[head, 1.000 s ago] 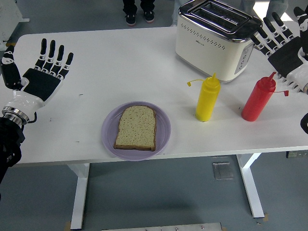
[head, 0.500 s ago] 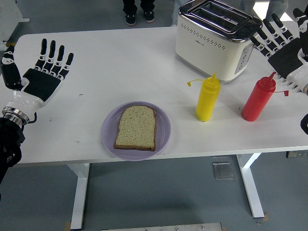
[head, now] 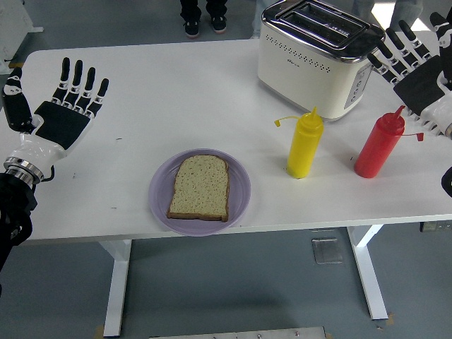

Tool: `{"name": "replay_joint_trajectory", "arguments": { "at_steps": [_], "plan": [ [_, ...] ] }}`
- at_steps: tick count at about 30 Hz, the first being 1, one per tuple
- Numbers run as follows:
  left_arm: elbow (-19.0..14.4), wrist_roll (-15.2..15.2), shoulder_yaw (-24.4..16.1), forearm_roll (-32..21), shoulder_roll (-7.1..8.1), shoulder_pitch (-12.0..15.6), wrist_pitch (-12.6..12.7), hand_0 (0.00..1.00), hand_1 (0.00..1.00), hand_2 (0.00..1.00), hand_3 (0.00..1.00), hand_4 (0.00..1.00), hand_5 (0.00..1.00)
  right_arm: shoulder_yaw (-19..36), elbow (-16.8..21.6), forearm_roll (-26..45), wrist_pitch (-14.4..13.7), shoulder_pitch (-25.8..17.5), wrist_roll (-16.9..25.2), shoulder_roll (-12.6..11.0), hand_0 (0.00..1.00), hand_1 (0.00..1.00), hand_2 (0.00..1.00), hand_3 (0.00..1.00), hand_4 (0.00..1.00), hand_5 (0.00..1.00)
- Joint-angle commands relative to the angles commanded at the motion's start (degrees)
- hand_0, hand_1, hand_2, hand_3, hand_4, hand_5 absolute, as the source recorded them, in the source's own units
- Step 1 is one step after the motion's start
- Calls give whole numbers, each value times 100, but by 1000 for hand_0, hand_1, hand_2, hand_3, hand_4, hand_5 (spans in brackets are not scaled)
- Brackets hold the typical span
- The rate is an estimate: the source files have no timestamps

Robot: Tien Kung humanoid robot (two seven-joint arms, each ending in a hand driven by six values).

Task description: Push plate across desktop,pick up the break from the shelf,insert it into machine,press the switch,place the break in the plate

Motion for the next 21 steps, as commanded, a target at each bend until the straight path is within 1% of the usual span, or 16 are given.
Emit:
{"name": "replay_joint_trajectory", "arguments": {
  "at_steps": [21],
  "plan": [
    [-4, 8, 11, 8, 6, -17, 3, 808, 749, 715, 723, 775, 998, 32, 15, -17, -17, 17, -9, 1, 833, 763, 752, 745, 719, 555]
  ]
}}
